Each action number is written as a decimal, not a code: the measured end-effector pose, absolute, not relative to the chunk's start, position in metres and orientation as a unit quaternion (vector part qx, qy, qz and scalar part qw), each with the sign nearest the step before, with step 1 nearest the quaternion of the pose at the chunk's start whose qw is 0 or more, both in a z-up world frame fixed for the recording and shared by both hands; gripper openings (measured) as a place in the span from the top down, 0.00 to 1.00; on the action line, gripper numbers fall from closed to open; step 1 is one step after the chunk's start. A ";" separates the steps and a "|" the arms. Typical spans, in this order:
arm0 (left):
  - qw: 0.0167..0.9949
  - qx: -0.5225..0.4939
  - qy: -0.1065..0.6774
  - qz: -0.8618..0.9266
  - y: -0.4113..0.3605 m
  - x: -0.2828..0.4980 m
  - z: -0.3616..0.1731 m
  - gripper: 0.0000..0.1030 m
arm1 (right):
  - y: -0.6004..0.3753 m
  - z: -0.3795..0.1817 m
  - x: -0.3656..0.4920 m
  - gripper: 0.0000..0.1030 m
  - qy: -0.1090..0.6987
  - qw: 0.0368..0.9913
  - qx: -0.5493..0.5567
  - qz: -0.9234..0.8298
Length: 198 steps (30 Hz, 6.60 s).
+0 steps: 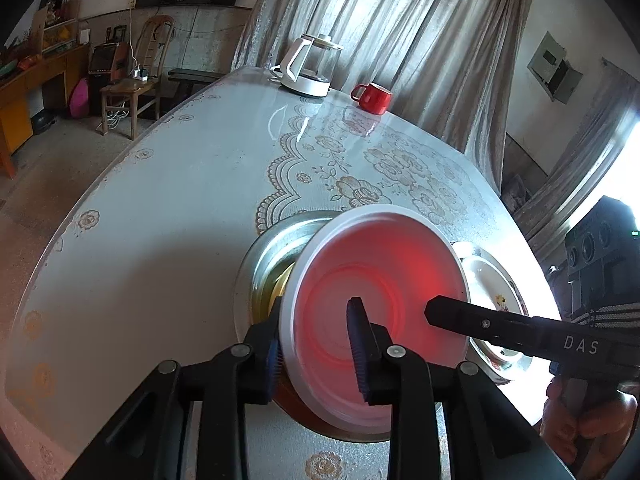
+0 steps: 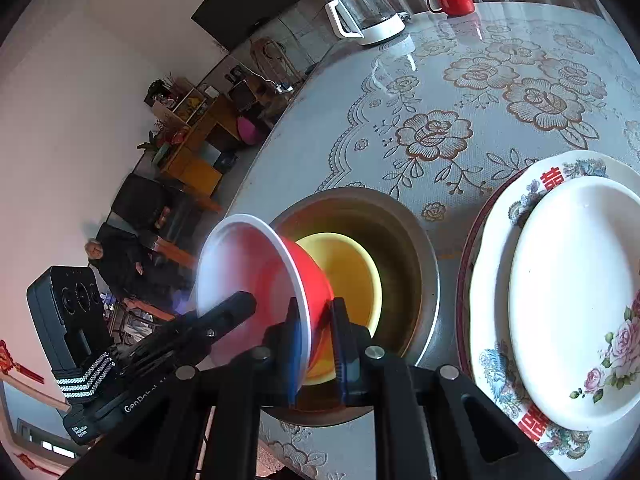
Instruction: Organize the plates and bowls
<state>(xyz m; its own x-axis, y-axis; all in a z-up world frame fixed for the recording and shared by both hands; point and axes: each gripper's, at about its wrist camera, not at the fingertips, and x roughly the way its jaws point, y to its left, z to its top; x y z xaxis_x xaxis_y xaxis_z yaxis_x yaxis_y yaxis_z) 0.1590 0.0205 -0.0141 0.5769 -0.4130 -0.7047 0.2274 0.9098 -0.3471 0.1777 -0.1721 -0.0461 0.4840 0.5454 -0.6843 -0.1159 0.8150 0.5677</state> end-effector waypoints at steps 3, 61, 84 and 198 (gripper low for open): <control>0.881 -0.114 0.421 -0.184 0.022 0.159 -0.014 0.72 | -0.170 -0.046 0.179 0.86 0.466 0.831 0.230 0.199; 0.903 -0.109 0.389 -0.144 0.043 0.150 -0.012 0.30 | -0.181 -0.047 0.164 0.82 0.445 0.867 0.183 0.129; 0.921 -0.092 0.359 -0.117 0.046 0.109 -0.015 0.13 | -0.176 -0.029 0.099 0.70 0.397 0.910 0.080 0.094; 0.873 -0.074 0.335 -0.347 -0.048 0.172 0.060 0.82 | -0.288 0.029 0.113 0.88 0.365 0.893 0.239 0.108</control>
<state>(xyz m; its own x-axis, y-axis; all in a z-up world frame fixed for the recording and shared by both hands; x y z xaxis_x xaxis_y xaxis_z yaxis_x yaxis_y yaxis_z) 0.1721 -0.0478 0.0599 0.5352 -0.6556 -0.5328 0.5565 0.7481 -0.3615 0.1130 -0.2881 0.0295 0.7096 0.3675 -0.6011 -0.0176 0.8622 0.5063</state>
